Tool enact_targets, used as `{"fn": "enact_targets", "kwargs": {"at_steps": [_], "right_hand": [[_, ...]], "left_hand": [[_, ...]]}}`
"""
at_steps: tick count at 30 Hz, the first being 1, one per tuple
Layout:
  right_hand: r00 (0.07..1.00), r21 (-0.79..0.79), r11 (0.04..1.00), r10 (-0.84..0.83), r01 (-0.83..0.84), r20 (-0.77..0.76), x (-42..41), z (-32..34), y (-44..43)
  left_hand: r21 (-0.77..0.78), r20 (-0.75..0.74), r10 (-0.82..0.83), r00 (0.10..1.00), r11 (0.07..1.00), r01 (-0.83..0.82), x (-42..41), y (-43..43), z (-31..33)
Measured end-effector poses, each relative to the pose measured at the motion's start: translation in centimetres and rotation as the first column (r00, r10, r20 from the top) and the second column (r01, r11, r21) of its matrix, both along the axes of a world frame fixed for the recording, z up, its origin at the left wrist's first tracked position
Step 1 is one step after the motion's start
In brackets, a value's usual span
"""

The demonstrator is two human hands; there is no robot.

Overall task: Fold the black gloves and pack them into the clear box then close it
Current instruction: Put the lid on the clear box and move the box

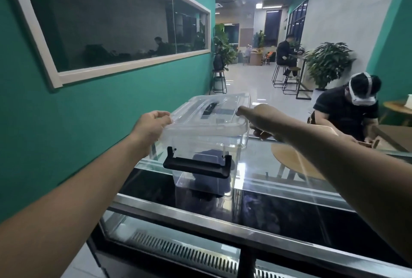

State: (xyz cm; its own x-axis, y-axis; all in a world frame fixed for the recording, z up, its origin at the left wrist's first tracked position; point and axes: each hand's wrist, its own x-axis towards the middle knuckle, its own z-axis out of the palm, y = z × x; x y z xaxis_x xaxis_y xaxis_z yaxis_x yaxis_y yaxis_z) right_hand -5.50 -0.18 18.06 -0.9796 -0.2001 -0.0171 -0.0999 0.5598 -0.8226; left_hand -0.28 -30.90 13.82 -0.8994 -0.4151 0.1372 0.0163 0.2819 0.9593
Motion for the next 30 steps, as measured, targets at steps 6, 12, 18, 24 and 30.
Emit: {"fn": "enact_targets", "kwargs": {"at_steps": [6, 12, 18, 24, 30], "right_hand": [[0.998, 0.144, 0.989, -0.012, 0.022, -0.068, 0.4, -1.5, 0.3], [0.999, 0.133, 0.991, -0.011, 0.015, -0.033, 0.7, -2.5, 0.6], [0.991, -0.027, 1.0, 0.016, -0.013, 0.13, 0.5, -3.1, 0.8], [0.977, -0.195, 0.974, -0.072, 0.113, 0.203, 0.2, -3.6, 0.3], [0.873, -0.407, 0.904, 0.088, 0.132, 0.479, 0.4, -3.1, 0.0]], "left_hand": [[0.033, -0.011, -0.008, 1.0, 0.999, 0.009, 0.4, 0.4, -0.3], [-0.053, -0.024, -0.017, 1.0, 0.998, 0.016, 0.6, 0.6, -1.1], [-0.109, -0.016, -0.012, 1.0, 0.994, 0.01, 0.2, -0.4, -1.2], [-0.078, 0.026, -0.004, 1.0, 0.997, 0.006, -0.5, -0.8, -1.1], [-0.102, 0.077, 0.038, 0.996, 0.994, -0.03, -1.0, -2.4, -0.9]]}}
